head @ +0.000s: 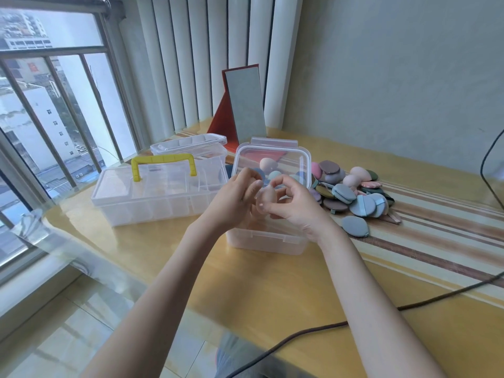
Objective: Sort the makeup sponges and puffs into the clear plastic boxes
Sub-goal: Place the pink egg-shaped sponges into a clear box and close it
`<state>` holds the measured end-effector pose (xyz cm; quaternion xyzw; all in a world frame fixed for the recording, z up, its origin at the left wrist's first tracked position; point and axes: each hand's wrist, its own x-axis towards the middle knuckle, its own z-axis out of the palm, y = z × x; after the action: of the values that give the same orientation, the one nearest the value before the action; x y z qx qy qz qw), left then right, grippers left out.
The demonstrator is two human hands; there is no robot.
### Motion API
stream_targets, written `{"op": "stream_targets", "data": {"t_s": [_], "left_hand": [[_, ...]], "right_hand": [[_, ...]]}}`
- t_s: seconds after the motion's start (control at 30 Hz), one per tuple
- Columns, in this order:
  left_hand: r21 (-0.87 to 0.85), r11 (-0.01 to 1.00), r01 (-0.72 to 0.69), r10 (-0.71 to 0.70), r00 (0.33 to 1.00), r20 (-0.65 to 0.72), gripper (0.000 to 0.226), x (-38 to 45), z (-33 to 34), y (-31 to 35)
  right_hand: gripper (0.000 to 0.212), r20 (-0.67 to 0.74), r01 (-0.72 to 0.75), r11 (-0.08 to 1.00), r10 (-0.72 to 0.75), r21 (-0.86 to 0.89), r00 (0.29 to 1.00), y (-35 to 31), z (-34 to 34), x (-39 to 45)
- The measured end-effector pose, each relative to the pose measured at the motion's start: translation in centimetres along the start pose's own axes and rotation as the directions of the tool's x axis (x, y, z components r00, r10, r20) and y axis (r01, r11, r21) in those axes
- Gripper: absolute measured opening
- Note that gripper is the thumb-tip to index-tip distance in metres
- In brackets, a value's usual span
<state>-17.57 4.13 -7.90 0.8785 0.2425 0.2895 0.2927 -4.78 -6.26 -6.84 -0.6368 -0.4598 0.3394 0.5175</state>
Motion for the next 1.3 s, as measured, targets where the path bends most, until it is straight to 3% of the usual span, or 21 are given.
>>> {"op": "stream_targets", "data": {"t_s": [0.17,0.23,0.4,0.57,0.7,0.83,1.0,1.13,1.23,1.3], "left_hand": [[-0.081,0.996,0.038,-0.039,0.999,-0.018,0.022,-0.3,0.0,-0.1],[-0.069,0.997,0.03,-0.032,0.999,-0.026,0.024,-0.5,0.1,0.0],[-0.097,0.995,0.037,-0.042,0.998,-0.046,0.031,-0.5,0.3,-0.3],[-0.12,0.989,0.089,-0.091,0.996,-0.006,0.059,-0.6,0.3,-0.1],[-0.105,0.991,0.08,-0.082,0.996,-0.017,0.058,-0.3,0.4,-0.2],[-0.079,0.995,0.068,-0.07,0.997,-0.022,0.055,-0.3,0.4,-0.3],[-0.053,0.997,0.06,-0.06,0.998,-0.012,0.06,-0.1,0.4,-0.3],[-0.058,0.996,0.073,-0.074,0.997,-0.016,0.065,-0.3,0.3,0.1],[-0.082,0.99,0.111,-0.111,0.994,-0.003,0.069,-0.5,0.2,0.3],[-0.08,0.986,0.148,-0.148,0.989,0.011,0.069,-0.5,0.1,0.3]], "right_hand": [[0.033,0.141,-0.029,0.942,0.081,-0.335,0.987,-0.2,0.5,-0.2],[0.03,0.09,-0.027,0.911,0.07,-0.411,0.994,-0.1,0.7,0.0],[0.025,-0.015,-0.019,0.877,0.014,-0.48,1.0,0.5,1.2,0.4],[0.025,0.031,-0.002,0.87,0.02,-0.493,0.999,0.3,1.2,0.5],[0.032,0.05,-0.008,0.931,0.029,-0.365,0.998,0.2,0.9,0.4],[0.018,-0.023,-0.013,0.995,0.01,-0.098,1.0,-0.7,1.0,0.6],[0.023,-0.017,-0.017,0.992,0.015,-0.126,1.0,-1.0,1.8,0.9],[0.017,-0.037,-0.075,0.992,0.079,0.101,0.996,-1.5,2.4,1.1],[0.016,-0.159,-0.054,0.992,0.072,0.118,0.985,-1.2,2.0,1.3],[0.013,-0.154,-0.039,0.987,0.063,0.156,0.986,-1.2,0.8,1.0]]}}
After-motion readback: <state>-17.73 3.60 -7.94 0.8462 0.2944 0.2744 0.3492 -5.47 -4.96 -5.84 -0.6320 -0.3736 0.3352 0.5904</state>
